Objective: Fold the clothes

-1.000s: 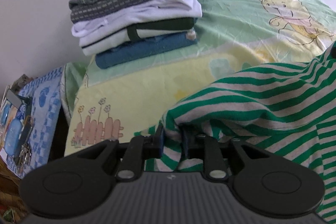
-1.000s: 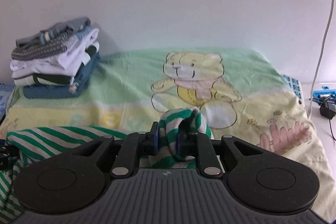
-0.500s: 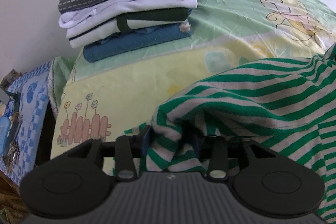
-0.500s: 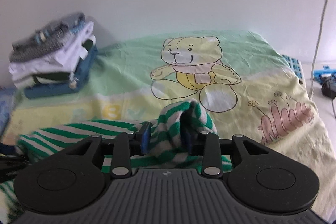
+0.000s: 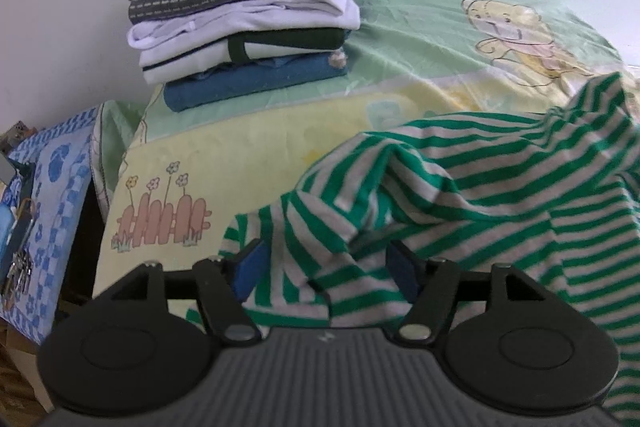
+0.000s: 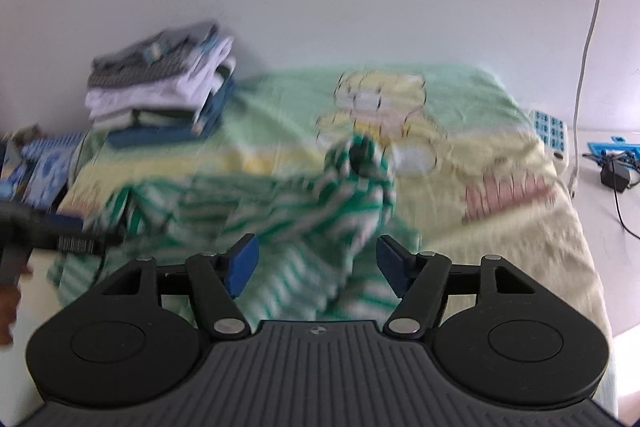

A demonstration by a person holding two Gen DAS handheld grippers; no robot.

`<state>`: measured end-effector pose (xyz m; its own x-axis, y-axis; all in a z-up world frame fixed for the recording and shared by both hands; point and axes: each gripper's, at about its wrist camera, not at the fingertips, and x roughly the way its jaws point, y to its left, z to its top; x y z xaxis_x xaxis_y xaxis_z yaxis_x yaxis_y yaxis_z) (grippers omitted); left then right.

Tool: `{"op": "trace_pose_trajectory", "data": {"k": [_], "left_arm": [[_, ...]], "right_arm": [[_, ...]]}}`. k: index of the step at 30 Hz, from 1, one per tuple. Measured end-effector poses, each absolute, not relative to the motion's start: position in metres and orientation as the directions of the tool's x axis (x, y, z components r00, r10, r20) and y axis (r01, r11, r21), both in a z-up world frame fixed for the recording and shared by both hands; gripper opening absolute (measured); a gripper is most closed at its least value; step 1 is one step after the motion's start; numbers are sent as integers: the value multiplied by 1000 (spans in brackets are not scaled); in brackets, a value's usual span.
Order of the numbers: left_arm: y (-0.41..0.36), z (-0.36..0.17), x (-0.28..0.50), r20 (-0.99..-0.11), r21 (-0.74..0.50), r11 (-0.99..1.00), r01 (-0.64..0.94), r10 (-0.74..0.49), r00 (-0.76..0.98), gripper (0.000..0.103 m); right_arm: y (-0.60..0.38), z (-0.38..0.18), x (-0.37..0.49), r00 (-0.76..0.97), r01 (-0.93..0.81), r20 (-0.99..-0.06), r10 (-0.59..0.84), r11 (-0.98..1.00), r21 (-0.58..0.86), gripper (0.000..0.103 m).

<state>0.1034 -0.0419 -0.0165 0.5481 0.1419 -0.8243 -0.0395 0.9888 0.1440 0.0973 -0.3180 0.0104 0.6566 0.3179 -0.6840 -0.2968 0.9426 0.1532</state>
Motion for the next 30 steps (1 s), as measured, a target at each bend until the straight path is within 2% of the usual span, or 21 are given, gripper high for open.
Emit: {"op": "trace_pose_trajectory", "data": {"k": [6,12,17,23,28,29,30], "left_arm": [[-45,-14,84,-821,125,992,-34,122,558,81],[-39,-23,63,-821,142,989,-34,136,555,83],[-23,-39,32,-828,163,986,-18,147,541,91],[4,-64,-24,-872,146,988,49,105,479,92],[-1,-70,-50,-874,114,989,95,55,482,94],[-4,-70,-52,-873,106,990,98,45,486,95],[-6,-70,-53,-875,91,990,104,30,483,95]], "right_arm": [[-334,1,53,610,-317,-728,313,938,138,68],[-355,-10,17,538,-295,-766,352,930,221,71],[-344,-20,-14,537,-370,-777,328,920,132,71],[-320,-37,-23,547,-425,-773,322,902,75,71],[-313,-53,-12,560,-381,-771,302,921,84,71],[-314,-56,-9,557,-361,-772,306,926,107,70],[-315,-59,-5,550,-341,-774,316,930,137,59]]}}
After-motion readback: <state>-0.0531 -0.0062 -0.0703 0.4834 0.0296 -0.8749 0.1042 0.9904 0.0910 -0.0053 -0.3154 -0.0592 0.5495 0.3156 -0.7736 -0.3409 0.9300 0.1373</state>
